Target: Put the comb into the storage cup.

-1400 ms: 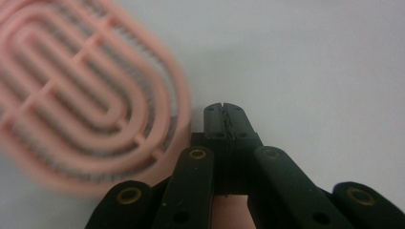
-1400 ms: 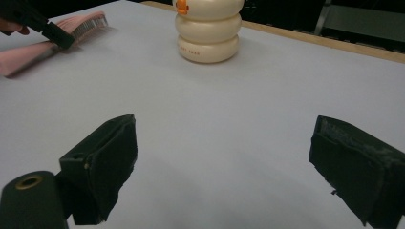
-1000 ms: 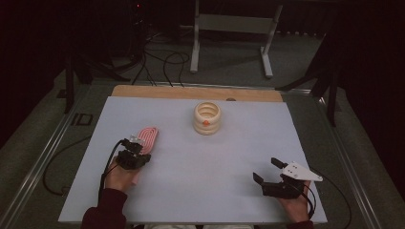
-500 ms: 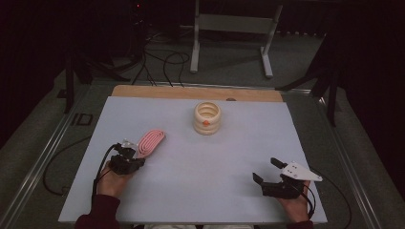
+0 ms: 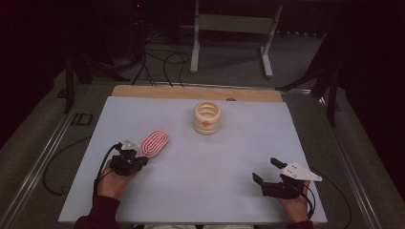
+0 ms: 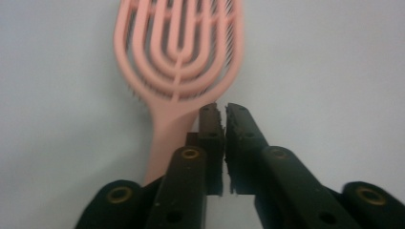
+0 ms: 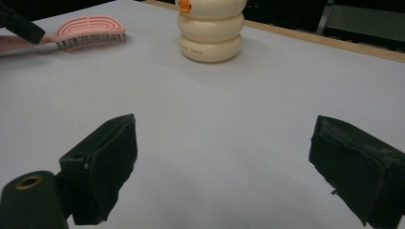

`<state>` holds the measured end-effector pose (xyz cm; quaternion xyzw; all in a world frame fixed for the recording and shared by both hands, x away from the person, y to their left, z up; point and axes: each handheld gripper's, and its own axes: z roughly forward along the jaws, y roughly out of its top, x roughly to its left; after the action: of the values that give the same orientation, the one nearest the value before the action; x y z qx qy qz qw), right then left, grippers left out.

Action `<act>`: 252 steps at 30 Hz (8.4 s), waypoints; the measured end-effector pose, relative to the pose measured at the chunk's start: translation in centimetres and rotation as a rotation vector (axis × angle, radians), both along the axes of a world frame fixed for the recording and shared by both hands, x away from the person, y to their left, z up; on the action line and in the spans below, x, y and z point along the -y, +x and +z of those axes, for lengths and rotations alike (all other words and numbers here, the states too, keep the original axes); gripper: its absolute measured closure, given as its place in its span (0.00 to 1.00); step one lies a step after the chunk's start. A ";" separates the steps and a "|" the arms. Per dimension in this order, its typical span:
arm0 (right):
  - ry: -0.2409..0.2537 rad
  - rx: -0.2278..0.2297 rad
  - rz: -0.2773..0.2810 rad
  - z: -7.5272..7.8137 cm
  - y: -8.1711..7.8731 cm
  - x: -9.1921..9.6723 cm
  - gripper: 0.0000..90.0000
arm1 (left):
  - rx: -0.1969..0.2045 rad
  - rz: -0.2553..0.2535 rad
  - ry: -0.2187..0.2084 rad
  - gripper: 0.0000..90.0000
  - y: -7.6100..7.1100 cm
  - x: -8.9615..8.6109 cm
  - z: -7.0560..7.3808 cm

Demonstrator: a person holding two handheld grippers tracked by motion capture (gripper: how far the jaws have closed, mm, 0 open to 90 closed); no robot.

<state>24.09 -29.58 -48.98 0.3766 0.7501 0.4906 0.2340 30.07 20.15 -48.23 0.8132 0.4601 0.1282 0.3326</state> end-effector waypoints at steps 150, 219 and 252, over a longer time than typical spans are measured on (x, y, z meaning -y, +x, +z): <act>0.086 0.097 -0.009 0.4 0.9 -0.2 0.10 | 0.084 -0.036 0.183 0.00 0.2 -2.5 3.3; 0.086 0.097 -0.015 0.4 1.0 0.0 0.10 | -0.225 -0.069 0.314 0.02 5.4 0.5 -1.2; 0.086 0.097 -0.018 0.4 0.9 0.0 0.10 | -0.328 -0.048 0.311 0.72 6.1 0.8 -0.9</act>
<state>25.00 -29.59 -48.53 0.3688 0.7127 0.5379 0.2582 36.15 19.36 -49.14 0.8754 0.4631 0.0558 0.1271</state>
